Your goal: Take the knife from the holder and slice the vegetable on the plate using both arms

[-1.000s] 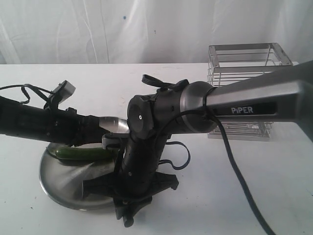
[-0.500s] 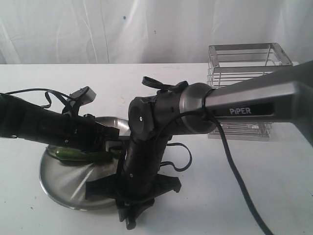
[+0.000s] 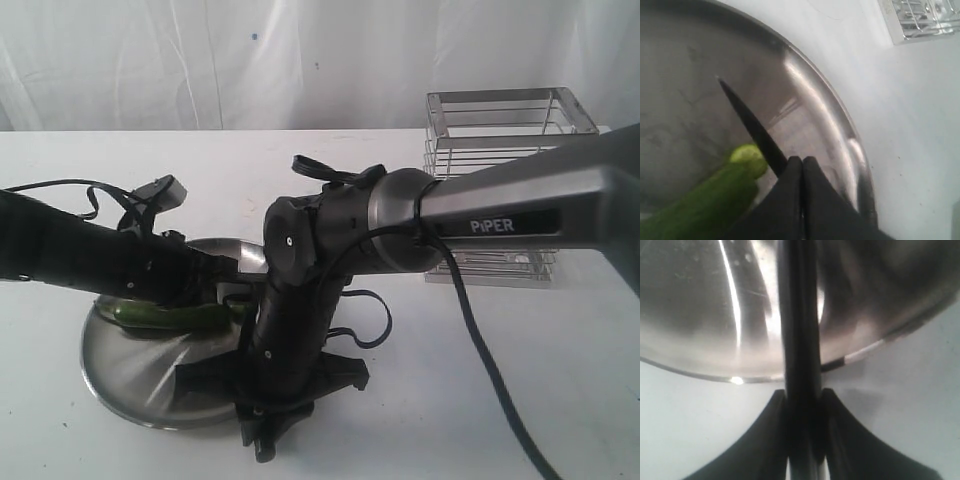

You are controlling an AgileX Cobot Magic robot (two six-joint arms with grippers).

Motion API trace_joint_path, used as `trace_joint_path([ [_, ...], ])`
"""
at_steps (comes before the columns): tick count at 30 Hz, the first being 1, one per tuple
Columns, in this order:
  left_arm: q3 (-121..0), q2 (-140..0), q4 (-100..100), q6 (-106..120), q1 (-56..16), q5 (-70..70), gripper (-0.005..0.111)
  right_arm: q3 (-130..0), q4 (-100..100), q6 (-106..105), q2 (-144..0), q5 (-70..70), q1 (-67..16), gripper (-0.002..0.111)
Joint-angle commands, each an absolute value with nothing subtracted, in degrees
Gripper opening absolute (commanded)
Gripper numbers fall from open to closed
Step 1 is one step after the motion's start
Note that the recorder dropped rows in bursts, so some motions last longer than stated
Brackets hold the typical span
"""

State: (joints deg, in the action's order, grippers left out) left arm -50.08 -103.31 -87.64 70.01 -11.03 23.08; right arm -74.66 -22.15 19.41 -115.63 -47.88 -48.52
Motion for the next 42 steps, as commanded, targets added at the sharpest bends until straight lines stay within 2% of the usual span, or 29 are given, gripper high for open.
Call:
trace_joint_path([
  [1,-49.7,-103.32,-91.74,70.26,-6.25,25.13,0.0,-74.76,-22.3,17.99,-114.92,-46.17,-48.45,0.0],
  [7,-49.7,-103.32,-94.05,70.26,-1.18,33.93,0.0,-74.76,-22.39,17.99,-114.92,-46.41,-48.45,0.0],
  [16,-49.7,-103.32,-91.91,70.72,-1.32,38.55,0.0,-74.76,-27.22,13.21,-114.92,-50.06,-48.45,0.0],
  [24,-49.7,-103.67,-92.81,72.64,-1.32,34.27,0.0,-74.76,-27.22,13.24,-114.92,-48.17,-48.45,0.0],
  [36,-51.54,-113.06,-99.95,79.67,-1.32,44.2,0.0,-74.76,-26.99,13.24,-114.92,-48.07,-48.45,0.0],
  [42,-54.12,-114.41,-99.95,79.52,-2.23,43.39,0.0,-74.76,-26.99,13.24,-114.92,-48.07,-48.45,0.0],
])
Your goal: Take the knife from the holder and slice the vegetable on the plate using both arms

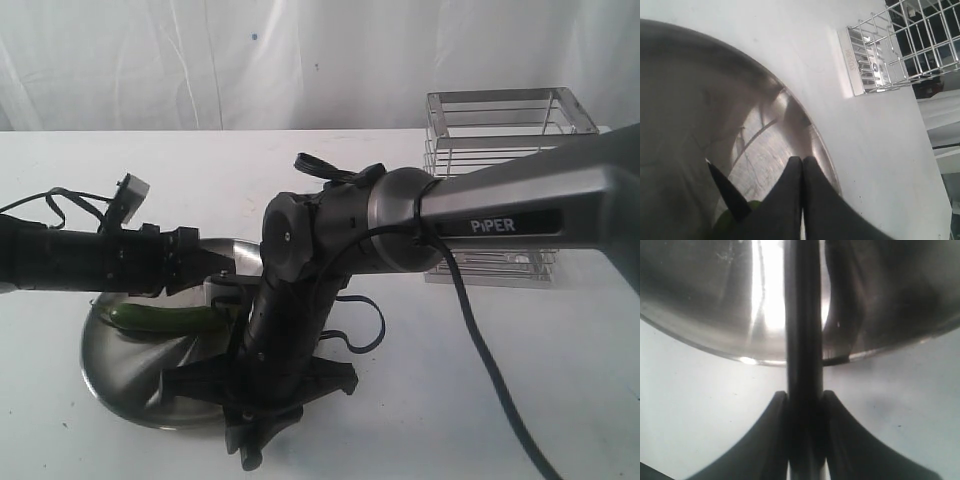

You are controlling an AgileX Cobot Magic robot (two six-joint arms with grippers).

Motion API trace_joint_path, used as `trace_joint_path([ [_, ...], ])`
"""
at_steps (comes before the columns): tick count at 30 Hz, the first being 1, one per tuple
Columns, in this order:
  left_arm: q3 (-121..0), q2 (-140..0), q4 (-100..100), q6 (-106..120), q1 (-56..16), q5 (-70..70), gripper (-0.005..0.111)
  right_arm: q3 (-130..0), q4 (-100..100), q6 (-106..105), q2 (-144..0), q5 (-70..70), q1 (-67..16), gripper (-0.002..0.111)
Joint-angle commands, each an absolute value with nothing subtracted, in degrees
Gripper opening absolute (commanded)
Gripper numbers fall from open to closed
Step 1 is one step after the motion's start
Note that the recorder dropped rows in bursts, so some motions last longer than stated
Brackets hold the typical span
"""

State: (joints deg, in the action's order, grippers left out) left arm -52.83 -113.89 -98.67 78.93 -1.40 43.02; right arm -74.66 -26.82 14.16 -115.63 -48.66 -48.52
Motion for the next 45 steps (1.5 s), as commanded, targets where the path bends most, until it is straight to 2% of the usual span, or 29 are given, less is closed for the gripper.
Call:
trace_joint_path([
  [1,-54.55,-114.52,-98.85,79.61,-2.91,41.88,0.0,-74.76,-26.99,13.24,-114.92,-48.07,-48.45,0.0],
  [7,-56.24,-114.52,-95.46,81.24,-7.35,31.08,0.0,-74.76,-26.99,13.24,-114.92,-48.47,-48.45,0.0],
  [22,-56.71,-116.23,-87.4,78.45,-7.57,23.79,0.0,-74.76,-26.99,13.12,-114.92,-48.9,-48.45,0.0],
  [36,-56.84,-118.09,-88.2,75.35,-7.32,26.86,0.0,-74.76,-26.74,13.59,-114.92,-51.0,-48.45,0.0],
  [45,-62.18,-106.58,-87.45,70.14,-0.25,31.45,0.0,-74.76,-25.73,13.69,-114.7,-47.76,-48.45,0.0],
])
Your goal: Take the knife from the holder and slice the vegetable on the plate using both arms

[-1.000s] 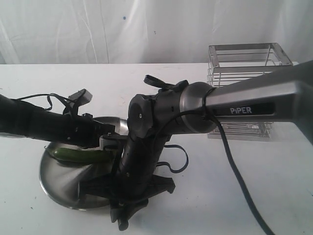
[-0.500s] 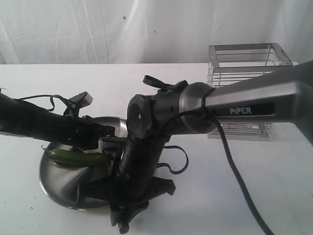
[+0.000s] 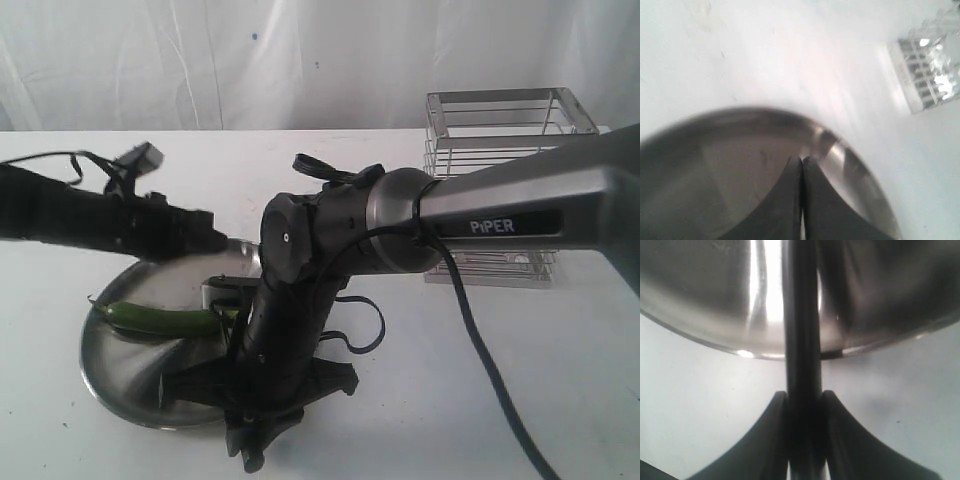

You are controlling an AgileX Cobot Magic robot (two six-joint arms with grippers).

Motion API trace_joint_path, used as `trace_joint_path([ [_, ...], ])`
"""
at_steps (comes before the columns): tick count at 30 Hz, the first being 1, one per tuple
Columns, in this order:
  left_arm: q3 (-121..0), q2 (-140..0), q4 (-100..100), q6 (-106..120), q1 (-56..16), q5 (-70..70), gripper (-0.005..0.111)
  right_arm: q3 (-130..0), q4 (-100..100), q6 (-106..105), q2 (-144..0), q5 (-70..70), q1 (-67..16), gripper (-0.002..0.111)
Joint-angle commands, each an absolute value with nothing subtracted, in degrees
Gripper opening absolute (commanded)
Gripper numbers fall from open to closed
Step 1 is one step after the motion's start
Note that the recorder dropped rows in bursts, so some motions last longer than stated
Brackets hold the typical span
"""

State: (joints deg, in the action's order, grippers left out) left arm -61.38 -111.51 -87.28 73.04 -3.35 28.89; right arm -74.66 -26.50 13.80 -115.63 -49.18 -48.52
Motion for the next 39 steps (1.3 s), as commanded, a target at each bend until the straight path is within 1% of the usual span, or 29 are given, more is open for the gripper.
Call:
trace_joint_path([
  [1,-61.89,-105.29,-87.3,70.02,0.64,32.0,0.0,-74.76,-25.62,13.69,-114.42,-46.99,-48.45,0.0],
  [7,-57.4,-97.96,-81.69,66.15,4.45,33.28,0.0,-74.76,-19.71,20.41,-111.7,-43.31,-48.45,0.0],
  [11,-53.22,-93.81,-82.32,66.04,5.02,32.32,0.0,-74.76,-20.84,22.19,-110.13,-41.28,-49.55,0.0],
  [16,-49.98,-92.58,-82.32,69.05,5.02,32.17,0.0,-74.76,-19.18,27.25,-111.7,-37.36,-54.34,0.0],
  [18,-48.29,-92.58,-84.09,69.38,5.02,30.76,0.0,-74.76,-14.33,33.23,-111.82,-35.9,-57.96,0.0],
  [20,-46.69,-92.58,-84.75,70.4,5.02,30.59,0.0,-74.76,-0.78,46.49,-112.07,-39.17,-61.86,0.0],
  [21,-46.31,-92.58,-85.03,70.88,5.02,30.36,0.0,-74.64,1.6,49.86,-112.07,-40.05,-62.73,0.0],
  [25,-45.83,-92.58,-85.16,70.88,5.02,28.82,0.0,-74.64,3.76,54.86,-112.59,-36.66,-62.66,0.0],
  [39,-45.83,-92.58,-85.16,70.96,5.02,29.51,0.0,-74.64,3.23,54.86,-115.15,-35.41,-62.26,0.0],
])
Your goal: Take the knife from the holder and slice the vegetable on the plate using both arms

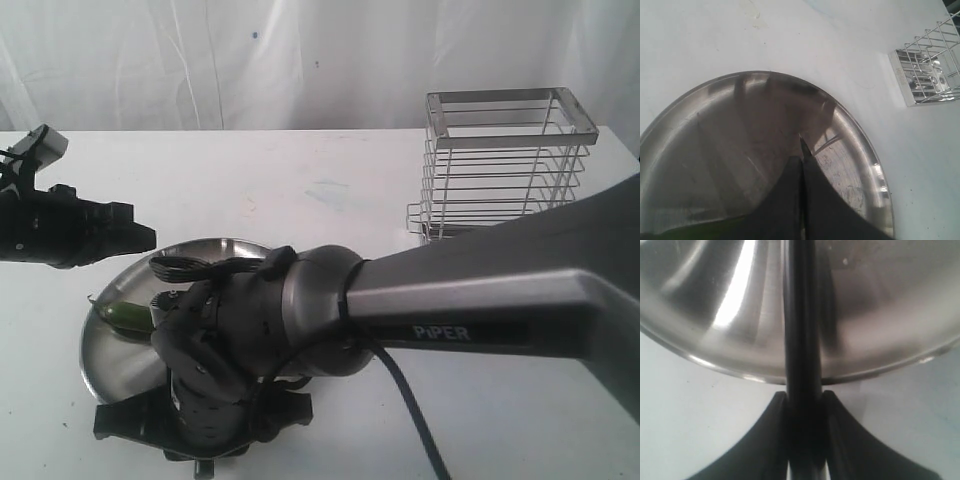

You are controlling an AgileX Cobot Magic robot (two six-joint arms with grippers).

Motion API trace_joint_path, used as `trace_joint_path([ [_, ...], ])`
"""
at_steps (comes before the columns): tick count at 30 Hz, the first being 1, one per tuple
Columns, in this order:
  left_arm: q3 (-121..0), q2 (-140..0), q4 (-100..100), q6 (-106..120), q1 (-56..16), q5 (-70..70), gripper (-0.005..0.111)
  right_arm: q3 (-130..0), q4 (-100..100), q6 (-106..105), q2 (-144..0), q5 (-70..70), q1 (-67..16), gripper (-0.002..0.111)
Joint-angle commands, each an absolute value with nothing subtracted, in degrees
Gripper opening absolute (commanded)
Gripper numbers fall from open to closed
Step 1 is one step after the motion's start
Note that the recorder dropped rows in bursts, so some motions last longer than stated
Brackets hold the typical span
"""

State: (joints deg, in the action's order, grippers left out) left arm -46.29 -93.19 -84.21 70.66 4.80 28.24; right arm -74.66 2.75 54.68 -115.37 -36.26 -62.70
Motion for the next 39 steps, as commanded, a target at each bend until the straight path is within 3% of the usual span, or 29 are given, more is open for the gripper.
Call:
trace_joint_path([
  [1,-45.83,-92.58,-85.16,70.96,5.02,29.63,0.0,-74.64,3.23,54.86,-115.4,-35.43,-62.26,0.0],
  [22,-45.83,-100.66,-99.79,82.61,2.42,41.51,0.0,-74.64,2.55,54.23,-115.51,-35.54,-62.16,0.0],
  [39,-47.08,-102.7,-99.95,84.38,2.01,44.75,0.0,-74.64,1.06,52.72,-115.51,-34.6,-62.16,0.0],
])
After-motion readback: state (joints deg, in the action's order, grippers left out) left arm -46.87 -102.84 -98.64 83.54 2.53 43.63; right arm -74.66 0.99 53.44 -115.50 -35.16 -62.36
